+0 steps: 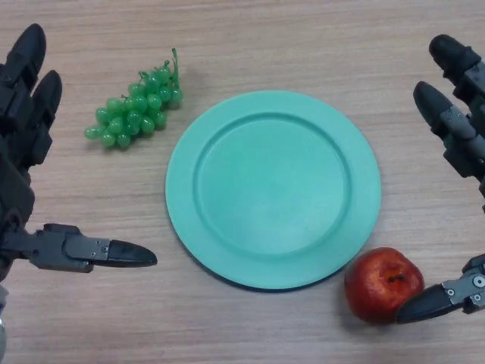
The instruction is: Pick up the red apple and place it on the plate
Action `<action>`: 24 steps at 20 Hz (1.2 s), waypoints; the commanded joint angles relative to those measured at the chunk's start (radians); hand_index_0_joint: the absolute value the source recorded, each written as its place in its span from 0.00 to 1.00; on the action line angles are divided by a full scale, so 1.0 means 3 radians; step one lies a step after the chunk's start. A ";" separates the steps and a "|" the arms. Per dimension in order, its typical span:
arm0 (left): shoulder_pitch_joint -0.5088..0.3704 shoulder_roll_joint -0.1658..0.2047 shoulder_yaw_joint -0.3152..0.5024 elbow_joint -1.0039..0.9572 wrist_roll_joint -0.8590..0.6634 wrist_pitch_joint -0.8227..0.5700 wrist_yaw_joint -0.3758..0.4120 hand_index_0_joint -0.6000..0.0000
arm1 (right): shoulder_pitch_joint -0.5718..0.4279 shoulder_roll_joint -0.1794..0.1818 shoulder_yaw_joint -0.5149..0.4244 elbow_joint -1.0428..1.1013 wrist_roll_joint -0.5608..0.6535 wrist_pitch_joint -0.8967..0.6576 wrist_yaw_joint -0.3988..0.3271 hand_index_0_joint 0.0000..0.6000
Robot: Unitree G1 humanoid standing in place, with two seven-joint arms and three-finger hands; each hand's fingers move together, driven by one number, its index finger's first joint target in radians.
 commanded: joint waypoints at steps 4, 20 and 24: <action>0.0113 -0.0007 0.0018 -0.0366 -0.0322 -0.0409 0.0101 1.00 | -0.0066 -0.0047 -0.0138 -0.0051 0.0184 -0.0569 -0.0080 0.00; 0.0229 -0.0085 -0.0120 0.0356 0.0035 -0.1101 0.0264 1.00 | 0.0432 0.0128 0.0201 0.1676 -0.0694 -0.2675 -0.0195 0.00; 0.0250 -0.0078 -0.0174 0.0299 0.0145 -0.0972 0.0317 1.00 | 0.0350 0.0112 0.0256 0.2437 -0.1022 -0.3346 -0.0638 0.00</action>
